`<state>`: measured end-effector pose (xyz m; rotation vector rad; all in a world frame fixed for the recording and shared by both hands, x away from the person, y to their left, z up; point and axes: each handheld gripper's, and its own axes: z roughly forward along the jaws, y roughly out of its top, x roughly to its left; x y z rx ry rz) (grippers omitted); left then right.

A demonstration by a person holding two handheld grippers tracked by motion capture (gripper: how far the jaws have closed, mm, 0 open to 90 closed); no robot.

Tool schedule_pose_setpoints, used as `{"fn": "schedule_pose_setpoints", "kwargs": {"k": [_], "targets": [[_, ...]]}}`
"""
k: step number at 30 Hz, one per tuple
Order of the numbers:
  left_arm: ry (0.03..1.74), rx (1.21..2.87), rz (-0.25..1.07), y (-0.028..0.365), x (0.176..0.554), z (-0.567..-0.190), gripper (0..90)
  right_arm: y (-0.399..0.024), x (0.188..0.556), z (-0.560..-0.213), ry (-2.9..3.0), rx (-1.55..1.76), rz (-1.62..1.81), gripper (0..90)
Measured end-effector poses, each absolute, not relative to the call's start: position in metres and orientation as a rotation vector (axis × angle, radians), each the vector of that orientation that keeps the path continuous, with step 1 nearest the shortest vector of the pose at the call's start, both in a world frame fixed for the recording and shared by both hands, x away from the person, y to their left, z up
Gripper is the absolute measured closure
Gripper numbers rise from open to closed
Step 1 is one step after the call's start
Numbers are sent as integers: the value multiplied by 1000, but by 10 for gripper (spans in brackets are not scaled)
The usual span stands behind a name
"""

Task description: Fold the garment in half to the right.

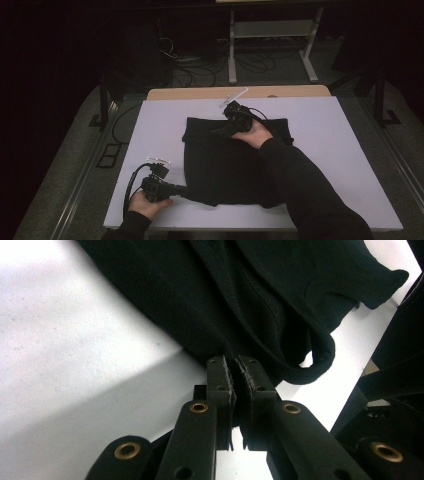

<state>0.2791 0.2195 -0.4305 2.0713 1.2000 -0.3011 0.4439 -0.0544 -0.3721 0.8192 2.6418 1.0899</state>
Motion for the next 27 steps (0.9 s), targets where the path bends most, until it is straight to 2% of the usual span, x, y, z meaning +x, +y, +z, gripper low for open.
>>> {"fn": "schedule_pose_setpoints", "kwargs": {"k": [27], "targets": [[1190, 2067, -312, 219, 279, -431, 830, -20, 474, -372, 2654, 795, 1027, 141]]}}
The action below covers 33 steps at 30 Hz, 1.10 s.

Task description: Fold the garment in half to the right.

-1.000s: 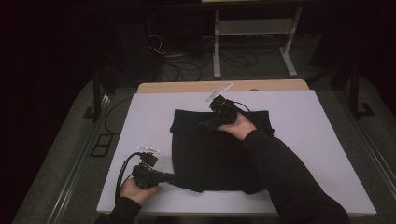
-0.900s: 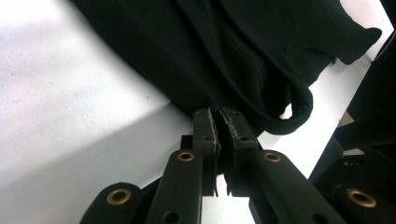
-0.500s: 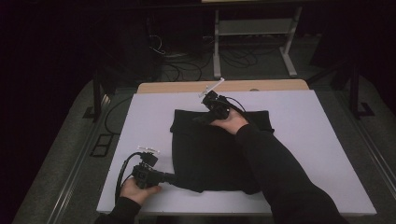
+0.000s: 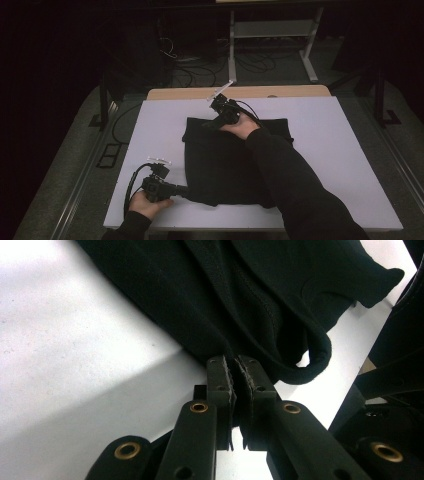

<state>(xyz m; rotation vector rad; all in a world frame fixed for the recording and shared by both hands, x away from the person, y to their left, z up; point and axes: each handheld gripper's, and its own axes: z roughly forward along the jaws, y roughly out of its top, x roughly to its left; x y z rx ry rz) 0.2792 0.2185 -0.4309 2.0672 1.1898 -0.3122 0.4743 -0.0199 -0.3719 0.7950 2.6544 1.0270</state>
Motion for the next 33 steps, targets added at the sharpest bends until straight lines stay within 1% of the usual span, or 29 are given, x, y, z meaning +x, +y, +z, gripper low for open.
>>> {"fn": "schedule_pose_setpoints", "kwargs": {"k": [23, 33], "targets": [[1169, 2068, -317, 219, 280, -430, 830, 23, 500, -376, 2691, 781, 1039, 147], [1173, 2061, -333, 219, 280, -431, 830, 32, 510, -377, 2686, 799, 1059, 157]]}}
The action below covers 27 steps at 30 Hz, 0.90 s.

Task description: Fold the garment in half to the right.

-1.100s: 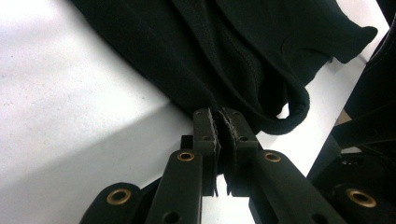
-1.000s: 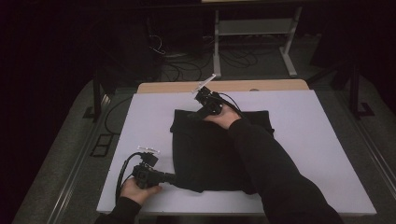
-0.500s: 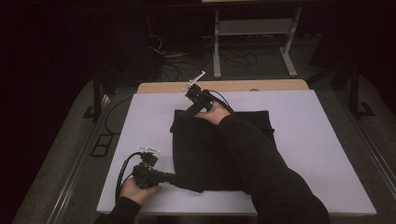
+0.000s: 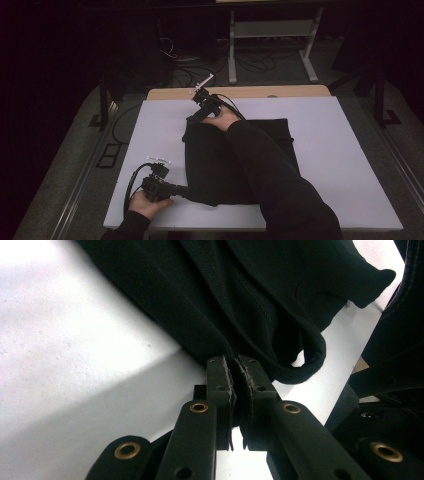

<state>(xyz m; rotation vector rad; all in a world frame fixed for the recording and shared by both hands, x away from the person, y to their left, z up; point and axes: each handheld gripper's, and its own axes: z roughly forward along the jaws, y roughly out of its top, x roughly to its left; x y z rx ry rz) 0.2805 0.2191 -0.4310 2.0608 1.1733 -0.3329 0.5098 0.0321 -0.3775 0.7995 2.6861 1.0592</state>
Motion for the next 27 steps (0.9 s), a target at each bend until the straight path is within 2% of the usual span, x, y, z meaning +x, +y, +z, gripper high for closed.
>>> {"fn": "schedule_pose_setpoints", "kwargs": {"k": [19, 27], "targets": [[1161, 2055, -331, 219, 281, -429, 830, 50, 527, -399, 2686, 853, 1042, 225], [1160, 2060, -338, 218, 281, -430, 830, 56, 531, -411, 2678, 913, 1054, 344]]}}
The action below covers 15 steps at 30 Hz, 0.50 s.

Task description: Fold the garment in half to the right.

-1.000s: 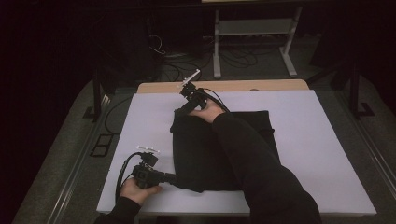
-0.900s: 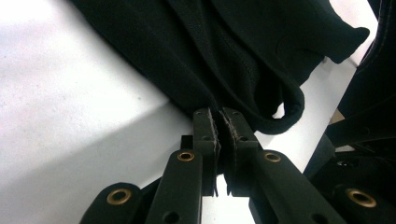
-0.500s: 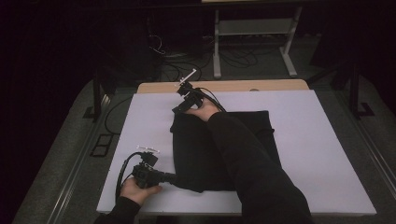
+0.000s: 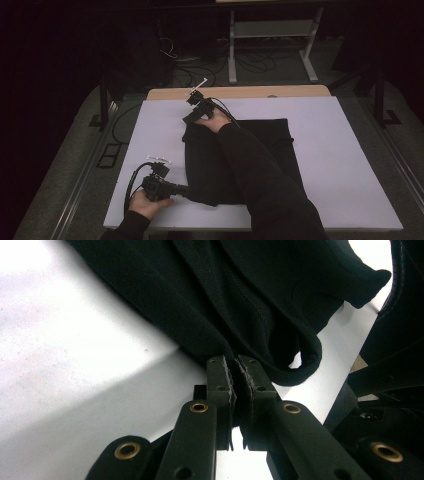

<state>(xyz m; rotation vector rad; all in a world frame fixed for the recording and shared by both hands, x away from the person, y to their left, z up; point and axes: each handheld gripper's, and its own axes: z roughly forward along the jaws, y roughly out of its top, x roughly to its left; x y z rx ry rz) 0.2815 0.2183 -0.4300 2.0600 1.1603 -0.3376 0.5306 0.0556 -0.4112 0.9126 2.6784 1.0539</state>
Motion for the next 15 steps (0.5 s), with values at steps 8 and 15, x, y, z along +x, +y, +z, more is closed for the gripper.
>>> {"fn": "schedule_pose_setpoints", "kwargs": {"k": [8, 15], "targets": [[1160, 2061, -338, 218, 282, -430, 830, 62, 533, -418, 2657, 934, 1022, 403], [1158, 2065, -339, 218, 282, -430, 830, 67, 532, -423, 2651, 938, 1008, 408]]}}
